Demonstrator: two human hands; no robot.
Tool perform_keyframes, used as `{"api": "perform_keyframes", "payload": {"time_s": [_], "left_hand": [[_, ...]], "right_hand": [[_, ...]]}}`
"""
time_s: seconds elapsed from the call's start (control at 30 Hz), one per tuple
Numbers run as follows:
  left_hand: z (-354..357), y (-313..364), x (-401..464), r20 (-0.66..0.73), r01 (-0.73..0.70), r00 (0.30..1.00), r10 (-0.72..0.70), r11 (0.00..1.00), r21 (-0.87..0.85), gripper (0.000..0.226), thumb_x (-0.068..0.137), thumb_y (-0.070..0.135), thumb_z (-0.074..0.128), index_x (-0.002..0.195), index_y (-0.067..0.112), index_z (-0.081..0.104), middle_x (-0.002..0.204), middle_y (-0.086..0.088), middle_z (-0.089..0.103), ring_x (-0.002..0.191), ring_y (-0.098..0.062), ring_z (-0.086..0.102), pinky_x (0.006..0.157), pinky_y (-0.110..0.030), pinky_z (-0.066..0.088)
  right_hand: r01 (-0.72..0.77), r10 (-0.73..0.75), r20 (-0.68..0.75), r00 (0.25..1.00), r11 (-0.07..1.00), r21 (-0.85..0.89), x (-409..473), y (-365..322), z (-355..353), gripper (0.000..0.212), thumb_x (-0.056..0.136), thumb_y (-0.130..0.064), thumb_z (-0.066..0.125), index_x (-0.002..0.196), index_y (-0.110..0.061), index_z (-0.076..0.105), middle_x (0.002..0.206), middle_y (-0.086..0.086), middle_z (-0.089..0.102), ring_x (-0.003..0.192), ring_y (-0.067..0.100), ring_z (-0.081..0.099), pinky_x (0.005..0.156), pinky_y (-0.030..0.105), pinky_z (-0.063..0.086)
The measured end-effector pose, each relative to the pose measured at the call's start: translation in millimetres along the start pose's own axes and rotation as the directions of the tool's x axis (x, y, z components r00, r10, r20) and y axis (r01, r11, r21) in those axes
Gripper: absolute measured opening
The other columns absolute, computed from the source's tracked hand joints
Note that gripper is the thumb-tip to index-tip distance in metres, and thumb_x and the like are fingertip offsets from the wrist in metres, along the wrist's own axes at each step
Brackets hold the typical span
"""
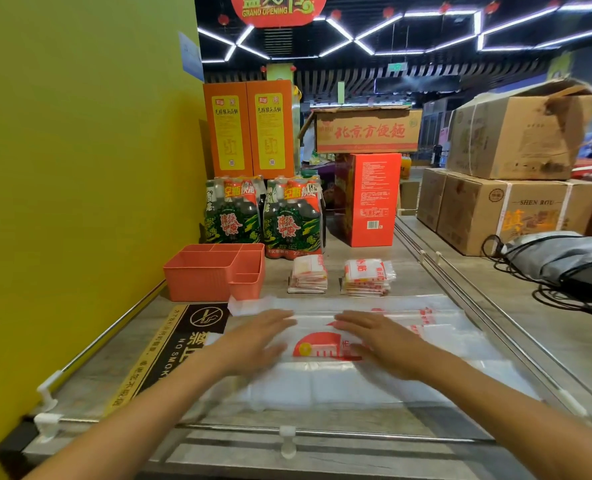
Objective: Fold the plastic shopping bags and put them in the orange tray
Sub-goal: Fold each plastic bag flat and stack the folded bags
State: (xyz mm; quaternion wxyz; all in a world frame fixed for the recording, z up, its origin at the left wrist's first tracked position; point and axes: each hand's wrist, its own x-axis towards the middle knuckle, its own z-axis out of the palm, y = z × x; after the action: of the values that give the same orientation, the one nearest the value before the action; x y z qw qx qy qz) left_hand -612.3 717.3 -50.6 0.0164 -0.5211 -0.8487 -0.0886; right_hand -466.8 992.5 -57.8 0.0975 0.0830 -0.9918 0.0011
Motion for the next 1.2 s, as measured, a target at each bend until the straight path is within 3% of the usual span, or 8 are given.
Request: {"api": "perform_keyframes", "payload": {"time_s": [0.13, 0.23, 0.5, 0.67, 0.77, 0.9, 1.03, 1.2], "left_hand": [[19, 33, 13, 0.153, 0.009, 0.988, -0.01, 1.0, 0.007, 0.071, 0.105, 0.055, 0.029, 0.161, 0.022, 0.0, 0.167, 0.005, -0.014, 0.152, -0.008, -0.015, 0.126, -0.035, -0.002], [29, 40, 17, 0.194, 0.052, 0.98, -0.054, 0.999, 0.012, 0.074, 0.104, 0.059, 0.02, 0.16, 0.02, -0.01, 0.167, 0.002, -0.019, 0.152, -0.01, -0.019, 0.126, -0.036, -0.004], [38, 38, 12, 0.341, 0.121, 0.931, -0.133, 0.991, 0.057, 0.072, 0.105, 0.057, 0.015, 0.159, 0.02, -0.015, 0.165, 0.002, -0.025, 0.151, -0.011, -0.023, 0.123, -0.031, -0.012], [37, 42, 13, 0.361, 0.176, 0.916, -0.174, 0.984, 0.029, 0.075, 0.102, 0.062, 0.014, 0.159, 0.022, -0.014, 0.164, 0.005, -0.025, 0.151, -0.012, -0.022, 0.123, -0.033, -0.012], [35, 41, 13, 0.366, 0.174, 0.915, -0.171, 0.984, 0.024, 0.071, 0.104, 0.058, 0.014, 0.159, 0.022, -0.014, 0.165, 0.005, -0.024, 0.151, -0.012, -0.022, 0.123, -0.032, -0.012], [37, 39, 14, 0.375, 0.164, 0.913, -0.158, 0.986, 0.017, 0.072, 0.103, 0.06, 0.013, 0.159, 0.023, -0.015, 0.165, 0.006, -0.024, 0.151, -0.012, -0.023, 0.123, -0.033, -0.012], [38, 39, 16, 0.383, 0.162, 0.91, -0.156, 0.987, 0.017, 0.072, 0.103, 0.06, 0.013, 0.159, 0.024, -0.014, 0.165, 0.006, -0.024, 0.151, -0.012, -0.022, 0.123, -0.034, -0.012], [39, 38, 15, 0.37, 0.165, 0.916, -0.154, 0.986, 0.002, 0.073, 0.102, 0.062, 0.013, 0.159, 0.024, -0.014, 0.165, 0.006, -0.024, 0.151, -0.011, -0.023, 0.123, -0.034, -0.012]], "right_hand": [[0.012, -0.037, 0.181, 0.983, 0.991, 0.137, 14, -38, 13, 0.075, 0.101, -0.065, 0.011, 0.162, -0.022, 0.008, 0.169, -0.002, 0.005, 0.155, 0.011, -0.001, 0.127, 0.036, 0.001], [-0.052, -0.01, 0.247, 0.969, 0.969, 0.241, 20, -54, 20, 0.073, 0.103, -0.062, 0.011, 0.162, -0.021, -0.003, 0.169, -0.002, -0.006, 0.153, 0.007, -0.011, 0.126, 0.034, -0.004], [-0.166, 0.083, 0.402, 0.912, 0.971, 0.175, 19, -62, 25, 0.084, 0.096, -0.074, 0.008, 0.16, -0.023, -0.011, 0.167, -0.006, -0.017, 0.152, 0.011, -0.019, 0.124, 0.035, -0.01], [-0.286, 0.182, 0.459, 0.87, 0.943, 0.168, 3, -39, 21, 0.106, 0.077, -0.089, -0.002, 0.159, -0.023, -0.014, 0.166, -0.003, -0.021, 0.152, 0.017, -0.022, 0.125, 0.043, -0.009], [-0.256, 0.177, 0.5, 0.848, 0.962, 0.092, -21, -11, 9, 0.119, 0.063, -0.097, -0.014, 0.16, -0.028, -0.012, 0.165, 0.002, -0.024, 0.151, 0.022, -0.025, 0.125, 0.049, -0.008], [-0.308, 0.282, 0.512, 0.811, 0.951, -0.036, -59, 24, -3, 0.118, 0.059, -0.095, -0.023, 0.16, -0.035, -0.007, 0.165, 0.009, -0.023, 0.15, 0.027, -0.026, 0.124, 0.045, -0.009], [-0.429, 0.357, 0.483, 0.8, 0.902, 0.045, -77, 41, -6, 0.163, 0.022, -0.104, -0.025, 0.161, -0.023, -0.006, 0.166, 0.006, -0.02, 0.153, 0.023, -0.021, 0.126, 0.045, -0.006], [-0.541, 0.476, 0.395, 0.786, 0.838, 0.066, -76, 52, 11, 0.153, 0.035, -0.107, -0.017, 0.162, -0.022, -0.005, 0.169, 0.007, -0.007, 0.155, 0.025, -0.012, 0.126, 0.047, 0.0]]}}
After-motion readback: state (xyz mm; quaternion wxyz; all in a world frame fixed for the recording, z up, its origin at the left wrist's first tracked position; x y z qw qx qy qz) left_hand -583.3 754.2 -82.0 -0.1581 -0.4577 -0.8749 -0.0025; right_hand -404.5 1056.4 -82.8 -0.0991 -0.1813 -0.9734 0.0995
